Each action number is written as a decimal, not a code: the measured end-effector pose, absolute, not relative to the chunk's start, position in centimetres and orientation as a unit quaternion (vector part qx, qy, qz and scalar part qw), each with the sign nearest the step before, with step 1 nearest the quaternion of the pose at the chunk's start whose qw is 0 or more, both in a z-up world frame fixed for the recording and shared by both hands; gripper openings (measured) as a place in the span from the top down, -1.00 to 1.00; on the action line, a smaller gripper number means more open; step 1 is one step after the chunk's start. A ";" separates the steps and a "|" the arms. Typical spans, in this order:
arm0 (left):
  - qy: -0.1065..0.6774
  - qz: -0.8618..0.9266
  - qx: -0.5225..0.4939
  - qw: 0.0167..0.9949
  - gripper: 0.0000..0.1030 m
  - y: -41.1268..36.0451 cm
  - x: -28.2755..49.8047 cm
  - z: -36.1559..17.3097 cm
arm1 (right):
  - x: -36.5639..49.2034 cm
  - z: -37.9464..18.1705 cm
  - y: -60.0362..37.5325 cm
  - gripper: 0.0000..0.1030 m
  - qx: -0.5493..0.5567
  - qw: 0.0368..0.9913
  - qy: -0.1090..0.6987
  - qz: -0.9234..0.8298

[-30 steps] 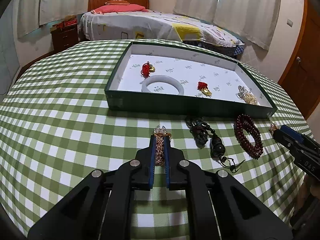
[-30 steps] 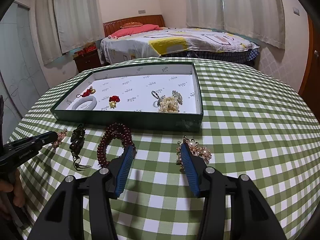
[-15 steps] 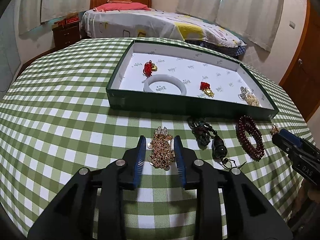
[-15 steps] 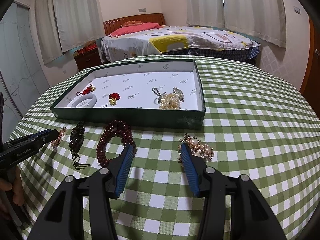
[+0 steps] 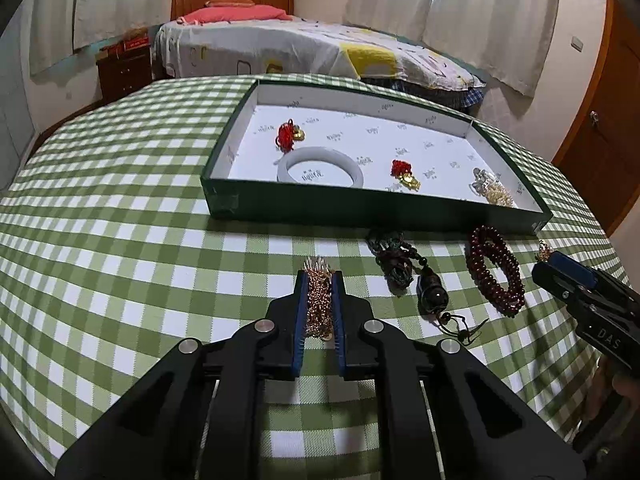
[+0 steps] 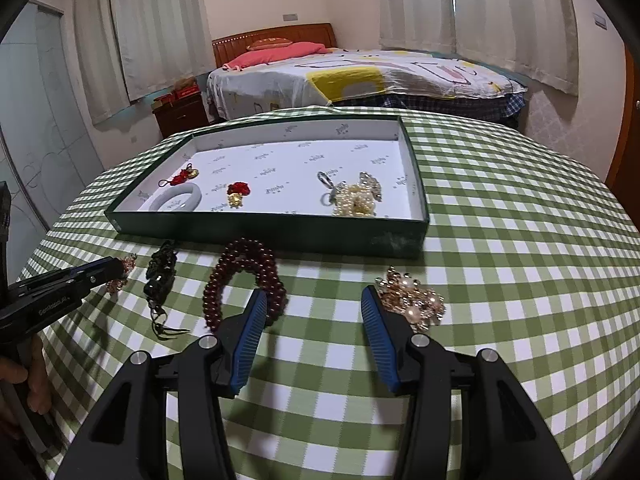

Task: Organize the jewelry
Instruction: 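Lift the gold chain with the left tool while the right tool grasps the dark red bead bracelet, then carry the gold chain into the box with the left tool while the right tool carries the bracelet there, then open the left tool to drop the chain while the right tool drops the bracelet in the box, then withdraw both tools from the box back over the table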

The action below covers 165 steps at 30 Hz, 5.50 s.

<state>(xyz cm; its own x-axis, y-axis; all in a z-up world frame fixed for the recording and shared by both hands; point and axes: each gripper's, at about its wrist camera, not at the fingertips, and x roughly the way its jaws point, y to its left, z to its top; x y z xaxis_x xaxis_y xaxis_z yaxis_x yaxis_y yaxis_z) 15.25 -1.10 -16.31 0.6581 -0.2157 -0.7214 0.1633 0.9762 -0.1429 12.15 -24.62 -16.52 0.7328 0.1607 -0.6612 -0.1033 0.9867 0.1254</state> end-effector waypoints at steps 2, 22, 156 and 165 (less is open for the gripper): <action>0.395 -0.104 -0.035 0.912 0.78 -1.0 15.0 -15.9 | 12.3 -16.4 -24.2 0.05 0.038 0.929 0.359 0.076; 0.375 -0.077 -0.044 0.923 0.78 0.5 14.3 -15.3 | 15.3 -17.3 -19.7 -0.39 0.001 0.905 0.415 0.093; 0.286 -0.091 -0.039 0.953 -0.47 -4.9 22.3 -7.6 | 20.2 -9.8 -26.5 -0.22 0.049 0.957 0.281 0.052; 0.269 -0.089 -0.041 0.958 -0.49 -4.3 17.6 -7.7 | 16.1 -10.6 -27.6 -0.22 0.049 0.957 0.284 0.033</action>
